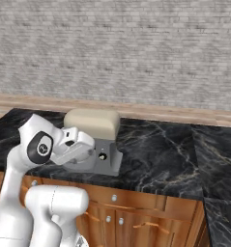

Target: Add butter and sugar cubes to the stand mixer bowl and then turn on the stand mixer to begin making frosting.

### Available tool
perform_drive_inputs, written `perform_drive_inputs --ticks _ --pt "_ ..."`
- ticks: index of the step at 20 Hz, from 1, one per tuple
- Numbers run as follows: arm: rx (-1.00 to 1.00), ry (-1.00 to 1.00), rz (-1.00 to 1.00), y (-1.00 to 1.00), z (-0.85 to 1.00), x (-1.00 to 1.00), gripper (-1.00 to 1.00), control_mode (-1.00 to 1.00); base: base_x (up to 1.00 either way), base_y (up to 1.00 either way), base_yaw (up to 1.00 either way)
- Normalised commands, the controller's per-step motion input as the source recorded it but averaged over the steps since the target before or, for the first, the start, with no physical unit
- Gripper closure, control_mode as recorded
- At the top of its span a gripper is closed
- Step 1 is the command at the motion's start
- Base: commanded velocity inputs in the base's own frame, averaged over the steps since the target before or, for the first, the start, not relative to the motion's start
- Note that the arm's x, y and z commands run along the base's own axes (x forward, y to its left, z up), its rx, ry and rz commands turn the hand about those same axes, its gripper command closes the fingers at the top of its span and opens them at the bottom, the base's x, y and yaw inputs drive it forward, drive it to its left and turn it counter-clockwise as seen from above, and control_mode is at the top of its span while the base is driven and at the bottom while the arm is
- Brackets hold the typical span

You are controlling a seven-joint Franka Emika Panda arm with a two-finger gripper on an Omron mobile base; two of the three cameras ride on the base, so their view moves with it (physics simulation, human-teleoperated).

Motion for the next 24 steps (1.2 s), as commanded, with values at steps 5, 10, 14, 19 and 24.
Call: perform_drive_inputs --ticks 5,10,14,19,24 --pt "-0.06 -0.03 0.05 -0.20 -0.45 0.00 -1.00 -1.00 0.00 0.00 0.00" --pt "-0.13 -0.05 0.07 -0.15 -0.39 0.03 -1.00 -1.00 0.00 0.00 0.00" --pt "-0.10 0.00 0.09 -0.11 -0.31 0.15 -1.00 -1.00 0.00 0.00 0.00" --pt "-0.07 0.00 0.12 -0.17 -0.25 0.22 -1.00 -1.00 0.00 0.00 0.00" --pt "-0.07 -0.04 0.12 -0.06 -0.29 0.18 -1.00 -1.00 0.00 0.00 0.00"
